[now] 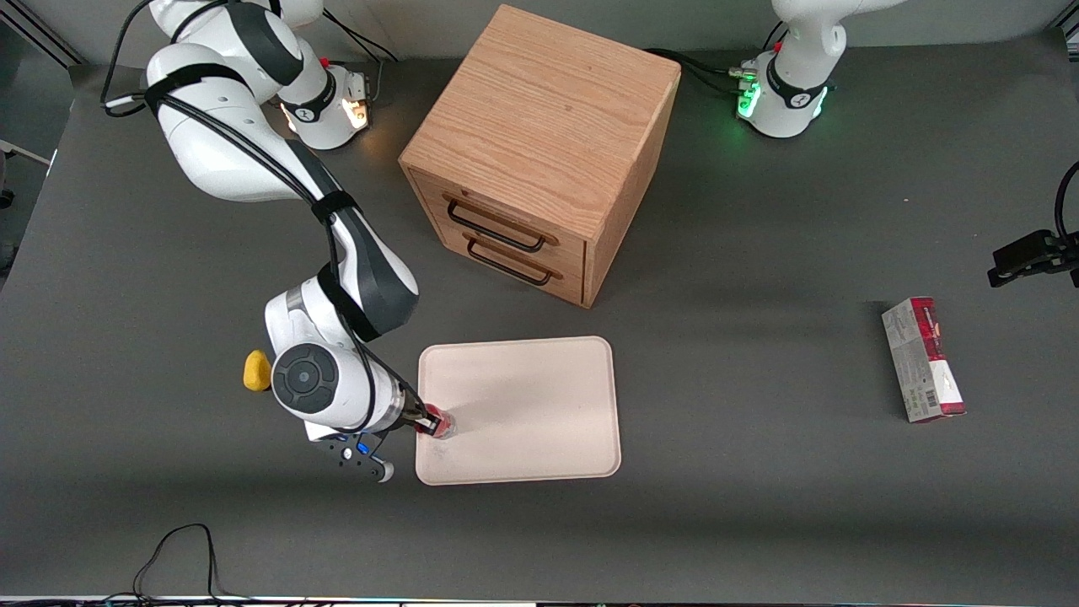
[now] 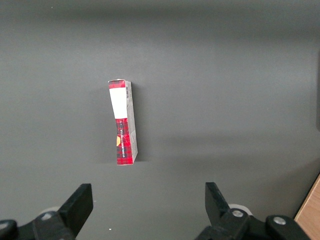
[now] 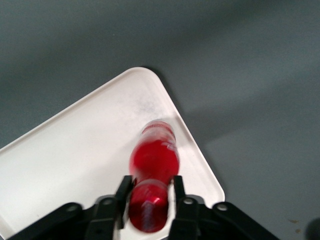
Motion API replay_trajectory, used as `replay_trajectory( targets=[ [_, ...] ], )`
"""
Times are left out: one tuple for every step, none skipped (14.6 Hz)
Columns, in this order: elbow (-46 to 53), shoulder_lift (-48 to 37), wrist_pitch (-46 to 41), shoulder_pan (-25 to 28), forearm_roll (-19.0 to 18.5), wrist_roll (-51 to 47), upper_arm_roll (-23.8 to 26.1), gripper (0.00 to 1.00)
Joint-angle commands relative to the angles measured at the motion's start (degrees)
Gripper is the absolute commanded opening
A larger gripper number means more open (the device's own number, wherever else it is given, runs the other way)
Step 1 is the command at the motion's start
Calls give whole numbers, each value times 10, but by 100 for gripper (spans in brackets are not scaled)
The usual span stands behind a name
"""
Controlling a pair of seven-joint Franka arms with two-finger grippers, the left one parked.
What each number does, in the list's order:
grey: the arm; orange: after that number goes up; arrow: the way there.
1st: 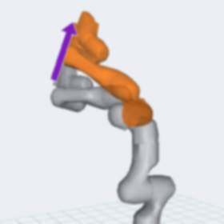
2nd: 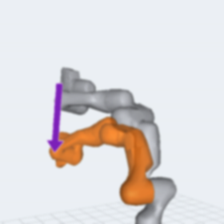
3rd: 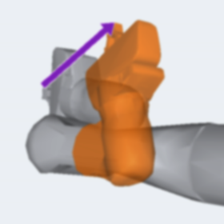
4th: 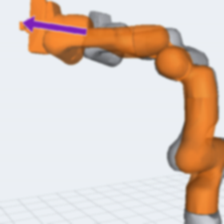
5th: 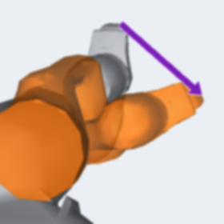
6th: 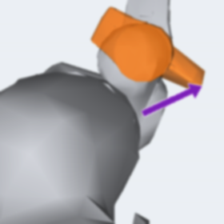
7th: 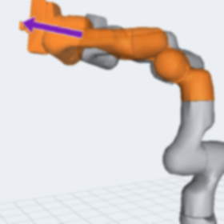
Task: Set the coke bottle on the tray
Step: 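Lower the bottle onto the tray and open the right gripper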
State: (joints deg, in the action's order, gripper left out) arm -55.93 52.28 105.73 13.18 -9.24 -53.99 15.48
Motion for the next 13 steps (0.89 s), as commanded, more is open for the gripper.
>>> replay_trajectory(
  targets=[
    [23, 8, -2, 8, -15, -16, -2, 100],
    [23, 8, -2, 8, -15, -16, -2, 100],
    [23, 8, -2, 8, -15, -16, -2, 100],
    [23, 7, -2, 8, -15, -16, -2, 100],
    [22, 7, -2, 8, -15, -16, -2, 100],
    [22, 7, -2, 8, -15, -16, -2, 100],
    [22, 6, -3, 8, -15, -16, -2, 100],
    [23, 5, -4, 8, -15, -16, -2, 100],
    [23, 2, -8, 8, -16, -16, -2, 100],
    [23, -1, -13, 9, -21, -16, -2, 100],
    [23, -5, -27, 9, -29, -16, -1, 100],
    [23, -12, -40, 10, -29, -16, -1, 100],
    [23, -26, -53, 9, -26, -14, 0, 100]
  ],
)
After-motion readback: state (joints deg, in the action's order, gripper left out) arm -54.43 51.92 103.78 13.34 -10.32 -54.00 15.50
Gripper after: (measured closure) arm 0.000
